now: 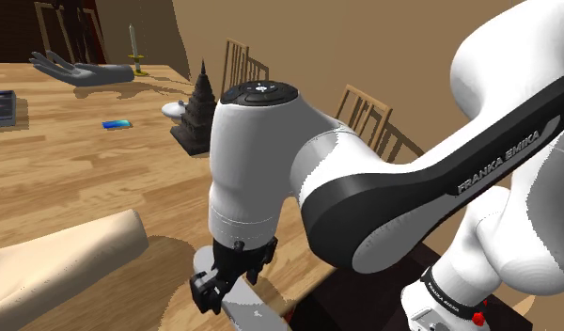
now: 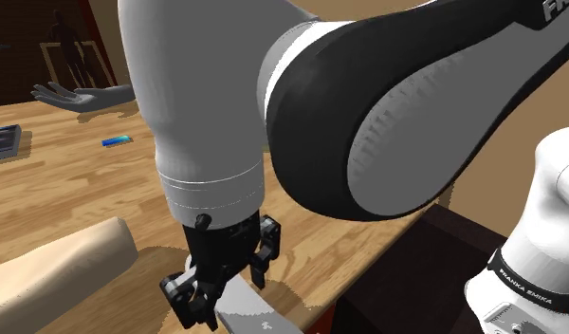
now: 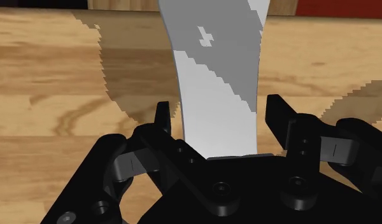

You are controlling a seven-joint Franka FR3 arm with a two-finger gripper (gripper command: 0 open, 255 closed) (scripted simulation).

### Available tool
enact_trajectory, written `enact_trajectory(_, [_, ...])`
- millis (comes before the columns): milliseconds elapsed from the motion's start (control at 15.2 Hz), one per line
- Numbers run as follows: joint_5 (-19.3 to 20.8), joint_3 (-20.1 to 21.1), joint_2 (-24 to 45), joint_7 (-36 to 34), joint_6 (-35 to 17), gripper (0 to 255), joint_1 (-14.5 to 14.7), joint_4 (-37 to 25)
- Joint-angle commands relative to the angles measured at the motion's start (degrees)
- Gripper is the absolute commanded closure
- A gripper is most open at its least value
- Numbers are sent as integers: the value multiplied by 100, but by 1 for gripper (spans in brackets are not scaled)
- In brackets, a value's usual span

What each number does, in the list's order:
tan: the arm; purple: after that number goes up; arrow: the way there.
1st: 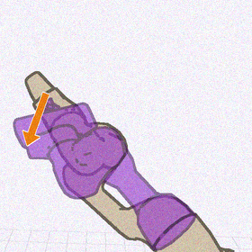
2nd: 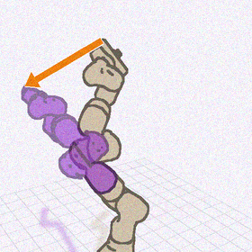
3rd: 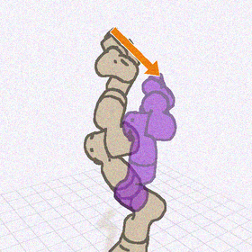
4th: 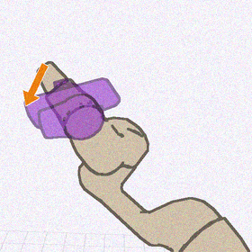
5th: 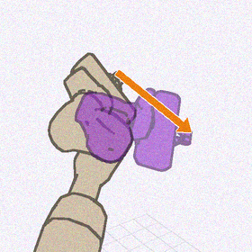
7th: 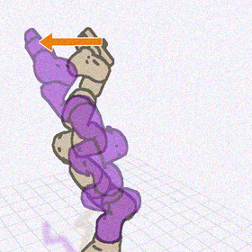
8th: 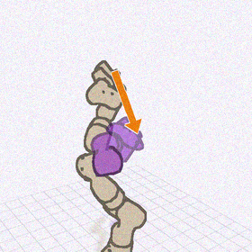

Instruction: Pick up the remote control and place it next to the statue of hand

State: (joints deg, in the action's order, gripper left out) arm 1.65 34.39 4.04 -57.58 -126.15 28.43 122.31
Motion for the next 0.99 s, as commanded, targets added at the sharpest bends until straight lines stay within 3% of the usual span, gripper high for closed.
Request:
enact_trajectory(0, [64, -8, 85, -37, -144, 255, 6, 69])
enact_trajectory(330, [242, -32, 314, -157, -472, 255, 37, 211])
enact_trajectory(792, [242, -33, 314, -157, -472, 255, 38, 211])
enact_trajectory(858, [242, -33, 314, -157, -473, 0, 37, 211])
enact_trajectory(924, [242, -33, 314, -157, -473, 0, 37, 211])
